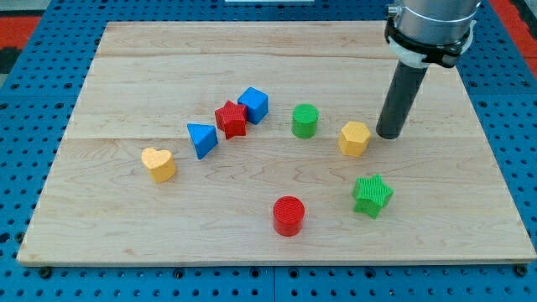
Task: Push the green star below the hexagon
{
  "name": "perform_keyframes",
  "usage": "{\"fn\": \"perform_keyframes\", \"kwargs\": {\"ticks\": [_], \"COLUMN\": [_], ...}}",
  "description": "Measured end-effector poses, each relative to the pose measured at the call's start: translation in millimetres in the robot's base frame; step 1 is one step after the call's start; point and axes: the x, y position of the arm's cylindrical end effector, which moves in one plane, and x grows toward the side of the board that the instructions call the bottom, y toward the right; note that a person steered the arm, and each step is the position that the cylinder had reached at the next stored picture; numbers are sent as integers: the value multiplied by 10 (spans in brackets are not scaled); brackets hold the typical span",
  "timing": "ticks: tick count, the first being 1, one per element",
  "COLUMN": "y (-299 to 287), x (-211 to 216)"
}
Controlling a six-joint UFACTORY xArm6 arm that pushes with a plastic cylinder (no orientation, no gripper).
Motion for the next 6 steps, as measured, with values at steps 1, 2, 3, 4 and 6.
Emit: {"fn": "perform_keyframes", "kwargs": {"ticks": [1, 2, 3, 4, 6], "y": [-372, -629, -175, 281, 115], "x": [0, 25, 23, 447, 1201]}}
